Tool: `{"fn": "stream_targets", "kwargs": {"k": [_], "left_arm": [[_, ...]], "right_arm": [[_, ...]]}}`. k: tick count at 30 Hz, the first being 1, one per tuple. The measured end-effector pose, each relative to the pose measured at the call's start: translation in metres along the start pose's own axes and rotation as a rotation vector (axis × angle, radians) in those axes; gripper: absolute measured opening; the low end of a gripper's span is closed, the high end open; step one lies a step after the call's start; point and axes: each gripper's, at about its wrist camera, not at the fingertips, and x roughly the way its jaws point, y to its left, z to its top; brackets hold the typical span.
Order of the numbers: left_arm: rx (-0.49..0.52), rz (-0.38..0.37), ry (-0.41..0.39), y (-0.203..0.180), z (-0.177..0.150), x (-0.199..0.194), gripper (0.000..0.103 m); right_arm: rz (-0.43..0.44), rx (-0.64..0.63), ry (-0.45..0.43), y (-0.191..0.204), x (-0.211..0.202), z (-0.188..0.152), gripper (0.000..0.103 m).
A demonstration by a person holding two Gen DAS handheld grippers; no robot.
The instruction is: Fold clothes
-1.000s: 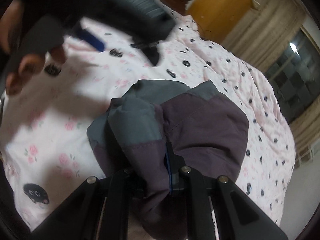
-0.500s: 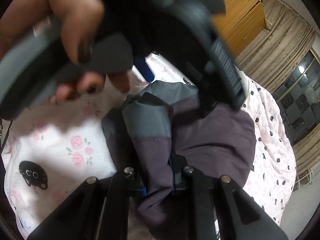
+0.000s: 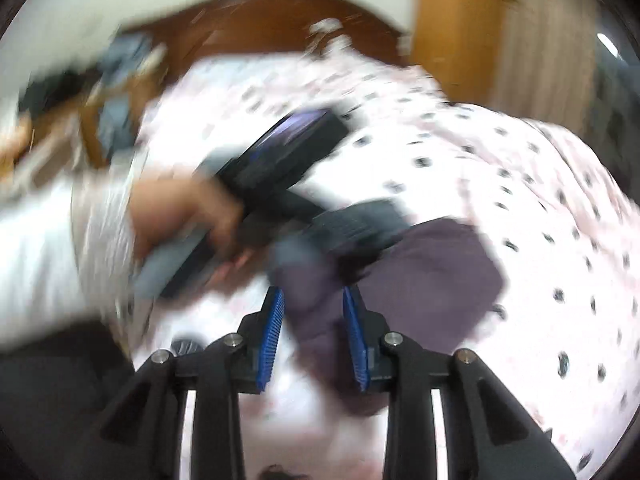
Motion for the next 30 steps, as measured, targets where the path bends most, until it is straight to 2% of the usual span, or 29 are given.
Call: {"fn": "stream_targets", "kwargs": {"k": [1, 3, 9, 14, 22, 27, 30], "left_arm": [[0.0, 0.001, 0.0, 0.0, 0.0, 0.0, 0.103], [0.0, 0.003, 0.002, 0.0, 0.0, 0.001, 0.103], [0.004, 0.005, 0.003, 0.0, 0.0, 0.001, 0.103], [0.024, 0.034, 0.014, -0.001, -0.001, 0.005, 0.103], [0.068, 0.096, 0.024, -0.009, -0.002, 0.013, 0.103], [0.045, 0.053, 0.009, -0.004, -0.002, 0.006, 0.103], [0.034, 0.038, -0.007, -0.002, -0.003, 0.0, 0.103]], "right_arm": [[0.004, 0.061, -0.02, -0.016, -0.007, 0.006, 0.031], [-0.011, 0.103, 0.007, -0.037, 0.007, 0.013, 0.035], [-0.058, 0.228, 0.088, -0.099, 0.049, 0.037, 0.035], [-0.087, 0.262, 0.207, -0.112, 0.087, 0.021, 0.034], [-0.079, 0.336, 0.209, -0.116, 0.086, 0.012, 0.034], [-0.074, 0.383, 0.211, -0.118, 0.085, 0.006, 0.036], [-0.056, 0.375, 0.128, -0.106, 0.049, 0.011, 0.043]]}}
